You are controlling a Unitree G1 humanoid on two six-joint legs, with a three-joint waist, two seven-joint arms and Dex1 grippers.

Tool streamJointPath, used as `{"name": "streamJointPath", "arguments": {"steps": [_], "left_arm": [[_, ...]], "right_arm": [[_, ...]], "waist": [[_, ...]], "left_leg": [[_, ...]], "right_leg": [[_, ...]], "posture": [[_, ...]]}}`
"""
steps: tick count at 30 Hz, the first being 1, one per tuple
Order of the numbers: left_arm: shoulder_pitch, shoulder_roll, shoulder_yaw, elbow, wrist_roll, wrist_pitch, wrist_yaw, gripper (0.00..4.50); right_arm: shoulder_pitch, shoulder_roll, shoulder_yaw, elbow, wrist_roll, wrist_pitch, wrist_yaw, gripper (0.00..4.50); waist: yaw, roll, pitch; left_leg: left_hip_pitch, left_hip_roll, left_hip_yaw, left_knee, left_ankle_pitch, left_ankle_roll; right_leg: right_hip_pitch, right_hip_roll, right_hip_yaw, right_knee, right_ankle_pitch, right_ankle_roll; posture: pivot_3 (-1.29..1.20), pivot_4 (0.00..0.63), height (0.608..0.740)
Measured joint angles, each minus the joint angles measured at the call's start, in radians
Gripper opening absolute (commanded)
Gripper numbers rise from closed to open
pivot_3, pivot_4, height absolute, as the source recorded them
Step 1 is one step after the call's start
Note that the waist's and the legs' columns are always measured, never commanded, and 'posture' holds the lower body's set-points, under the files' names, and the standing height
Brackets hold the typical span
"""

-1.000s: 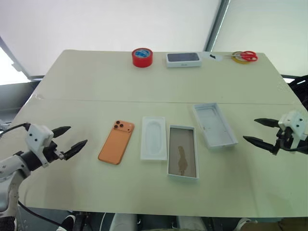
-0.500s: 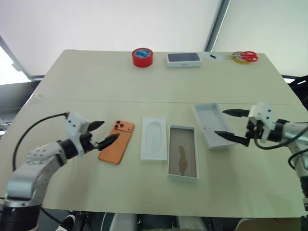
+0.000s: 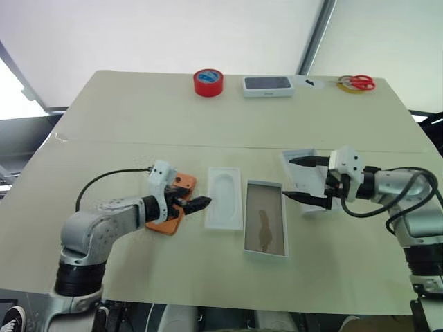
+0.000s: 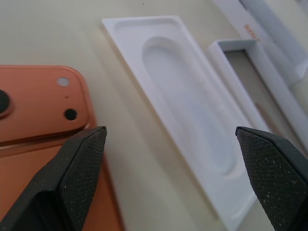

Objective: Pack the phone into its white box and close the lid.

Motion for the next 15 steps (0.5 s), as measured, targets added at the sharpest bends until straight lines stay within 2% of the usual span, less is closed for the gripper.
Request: {"name": "streamJointPath", "arguments": {"steps": [7,12,15], "left_arm": [[-0.155,-0.106,0.103,0.109,-0.030,0.242,0.117,4.50],[-0.209,-0.217,0.167,0.206,-0.020,0.281,0.163,4.50],[-0.209,-0.248,0.212,0.225,-0.020,0.288,0.170,4.50]], "right_arm": [[0.001,0.000,0.000,0.020,-0.016,-0.024,-0.004,4.41],[-0.008,0.007,0.005,0.033,-0.024,-0.026,-0.014,4.41],[-0.008,0.007,0.005,0.033,-0.025,-0.026,-0.018,4.41]], "waist": [[0.001,0.000,0.000],[0.003,-0.001,0.000],[0.003,-0.001,0.000]], "left_leg": [[0.000,0.000,0.000,0.001,0.002,-0.004],[0.000,0.000,0.000,0.002,0.003,-0.005],[0.000,0.000,0.000,0.002,0.003,-0.005]], "right_leg": [[0.000,0.001,0.000,0.000,0.000,0.000],[0.001,0.001,0.000,0.000,0.000,0.000],[0.001,0.001,0.000,0.000,0.000,0.000]], "posture": [[0.00,0.150,0.740],[0.00,0.150,0.740],[0.00,0.150,0.740]]}}
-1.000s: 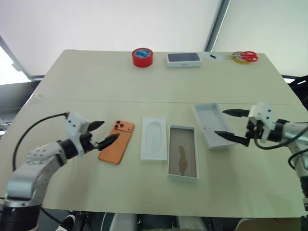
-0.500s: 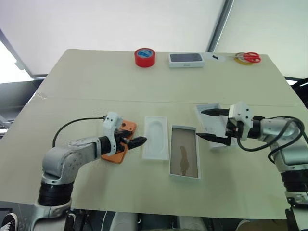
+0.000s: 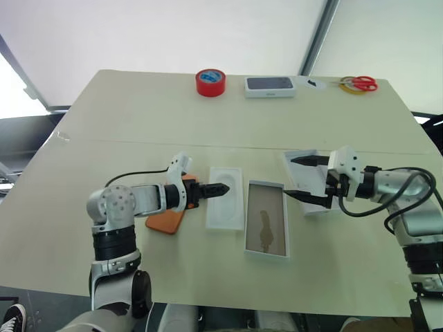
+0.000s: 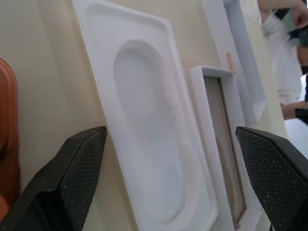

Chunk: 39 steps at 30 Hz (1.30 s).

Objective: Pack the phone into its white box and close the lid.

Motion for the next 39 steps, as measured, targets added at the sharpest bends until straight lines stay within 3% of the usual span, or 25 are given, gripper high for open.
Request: {"name": "streamJointPath", "arguments": {"steps": [2,5,12,13,21,29,35,39], "left_arm": [[0.002,-0.012,0.011,0.003,0.000,0.009,0.000,4.50],[0.012,-0.010,0.008,0.002,0.001,0.011,-0.003,3.68],[0.043,-0.026,0.001,0.016,0.000,0.030,-0.012,0.17],[0.039,-0.027,0.001,0.012,-0.002,0.028,-0.019,0.04],[0.039,-0.010,0.036,0.010,-0.003,0.032,-0.020,0.04],[0.034,0.021,0.124,-0.029,-0.066,0.032,0.002,0.04],[0.038,0.030,0.147,-0.067,-0.068,-0.047,-0.017,0.04],[0.031,0.036,0.164,-0.064,-0.082,-0.063,-0.021,0.00]], "right_arm": [[0.001,0.000,0.000,0.000,-0.002,-0.001,-0.003,4.41],[0.003,0.000,0.000,-0.002,-0.004,-0.001,-0.010,4.50],[0.017,0.000,0.000,-0.006,-0.005,-0.007,-0.017,4.50],[0.018,0.000,0.000,-0.006,-0.005,-0.007,-0.019,4.50],[0.046,0.000,0.000,-0.060,0.024,0.018,-0.021,4.50],[0.275,-0.025,0.064,-0.402,0.145,0.212,0.024,4.50],[0.348,-0.068,0.137,-0.454,0.068,0.196,0.045,4.50],[0.353,-0.090,0.195,-0.425,-0.019,0.121,0.064,3.21]], "waist": [[0.001,0.000,0.000],[0.001,0.000,0.000],[0.000,0.000,0.000],[0.001,0.000,0.000],[0.000,0.000,0.000],[0.002,-0.001,0.001],[0.000,-0.003,0.002],[0.002,-0.004,0.003]], "left_leg": [[0.000,0.000,0.000,0.000,0.000,0.000],[0.000,0.000,0.000,0.000,0.000,0.000],[0.000,0.000,0.000,0.000,0.000,0.000],[0.000,0.000,0.000,0.000,0.000,0.000],[0.000,0.000,0.000,0.000,0.000,-0.001],[0.000,0.000,-0.001,-0.001,0.000,-0.001],[0.000,0.000,-0.001,0.000,0.000,-0.001],[0.000,0.000,-0.001,0.000,0.000,-0.001]], "right_leg": [[0.000,0.000,0.000,0.000,0.000,0.000],[0.001,0.000,0.000,0.000,0.000,0.000],[0.000,0.000,0.000,0.000,0.000,0.000],[0.001,0.000,0.000,0.000,0.000,0.000],[0.000,0.000,0.000,-0.001,0.000,0.000],[0.001,0.000,0.000,-0.001,0.000,0.000],[0.001,-0.001,0.000,-0.001,0.000,0.000],[0.001,-0.001,0.000,-0.001,0.000,0.000]], "posture": [[0.00,0.150,0.740],[0.00,0.150,0.740],[0.00,0.150,0.740],[0.00,0.150,0.740],[0.00,0.150,0.740],[0.00,0.150,0.740],[0.00,0.150,0.740],[0.00,0.150,0.740]]}}
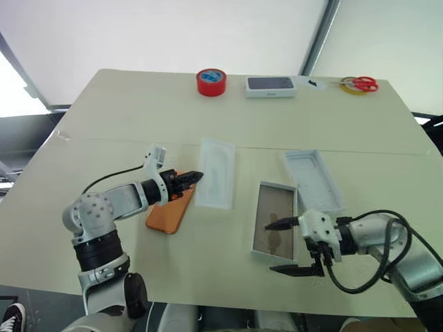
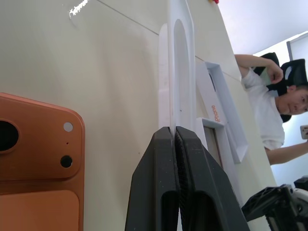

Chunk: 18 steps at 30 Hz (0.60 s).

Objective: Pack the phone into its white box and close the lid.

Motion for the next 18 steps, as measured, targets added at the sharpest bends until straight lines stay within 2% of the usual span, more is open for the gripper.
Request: {"name": "streamJointPath", "arguments": {"steps": [6,18], "left_arm": [[-0.039,-0.025,0.052,0.009,-0.041,-0.009,0.018,0.00],[-0.065,-0.077,0.046,0.027,-0.092,-0.069,0.060,0.00]], "right_arm": [[-0.037,0.006,0.044,0.108,-0.092,-0.113,0.001,0.03],[-0.336,0.209,0.065,0.294,-0.181,-0.116,-0.166,0.03]], "waist": [[-0.004,-0.002,0.001],[0.002,-0.004,0.002]], "left_leg": [[0.000,0.000,0.000,0.000,0.000,0.000],[0.000,0.000,-0.001,0.000,0.001,-0.001]], "right_leg": [[0.000,0.000,0.000,0.000,0.000,0.000],[0.000,0.000,-0.001,0.000,0.000,0.000]], "posture": [[0.00,0.150,0.740],[0.00,0.150,0.740]]}}
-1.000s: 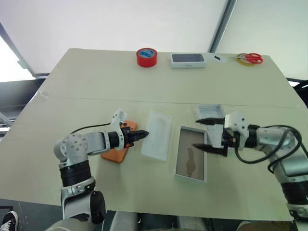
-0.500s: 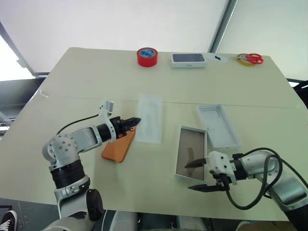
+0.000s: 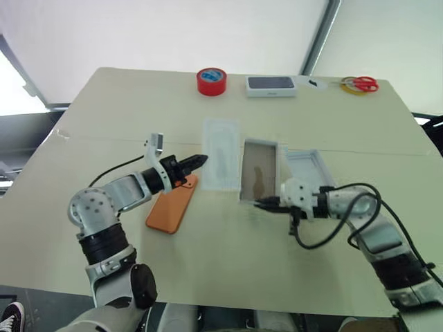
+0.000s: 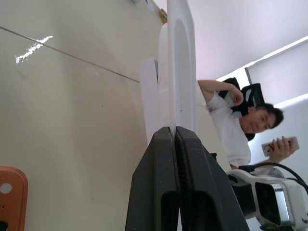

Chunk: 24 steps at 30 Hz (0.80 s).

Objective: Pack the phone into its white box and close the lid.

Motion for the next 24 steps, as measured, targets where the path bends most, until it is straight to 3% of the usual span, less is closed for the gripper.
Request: {"name": "streamJointPath", "arguments": {"steps": [3,6,10,13,19,24], "left_arm": [[0.000,-0.021,-0.041,0.019,0.010,-0.049,0.004,0.00],[0.000,-0.026,-0.084,0.044,0.013,-0.080,0.004,0.00],[0.000,-0.016,-0.115,0.059,0.012,-0.104,0.003,0.00],[0.002,-0.016,-0.124,0.072,0.010,-0.104,0.004,0.00],[0.056,-0.040,-0.158,0.071,0.012,-0.119,0.013,0.00],[0.073,-0.078,-0.232,0.087,0.042,-0.178,0.020,0.00]], "right_arm": [[-0.001,0.035,0.041,0.005,-0.012,-0.001,-0.005,0.03],[-0.001,0.032,0.057,0.006,-0.007,0.030,0.022,0.87],[-0.004,0.028,0.050,0.021,-0.024,0.009,-0.011,2.98],[-0.008,0.010,0.022,0.016,-0.009,0.016,-0.015,2.98],[0.035,-0.132,-0.120,0.017,0.036,0.008,0.014,2.98],[0.039,-0.149,-0.154,0.082,0.037,-0.015,0.020,2.98]], "waist": [[-0.002,-0.001,0.000],[-0.004,-0.001,0.000],[-0.005,-0.001,0.000],[-0.003,-0.001,0.000],[-0.003,-0.001,0.001],[-0.005,-0.001,0.001]], "left_leg": [[0.000,0.000,0.000,0.000,0.000,0.000],[0.000,0.000,0.000,0.000,0.000,0.000],[0.000,0.000,0.000,0.000,0.000,0.000],[0.000,0.000,0.000,0.000,0.000,0.000],[0.000,0.000,0.000,0.000,0.000,0.000],[0.000,0.000,0.000,0.000,0.000,0.000]], "right_leg": [[0.000,0.000,0.000,0.000,0.000,0.000],[0.000,0.000,0.000,0.000,0.000,0.000],[0.000,0.000,0.000,0.000,0.000,0.000],[0.000,0.000,0.000,0.000,0.000,0.000],[0.000,0.000,0.000,0.000,0.000,0.000],[0.000,0.000,0.000,0.000,0.000,0.000]], "posture": [[0.00,0.150,0.740],[0.00,0.150,0.740],[0.00,0.150,0.740],[0.00,0.150,0.740],[0.00,0.150,0.740],[0.00,0.150,0.740]]}}
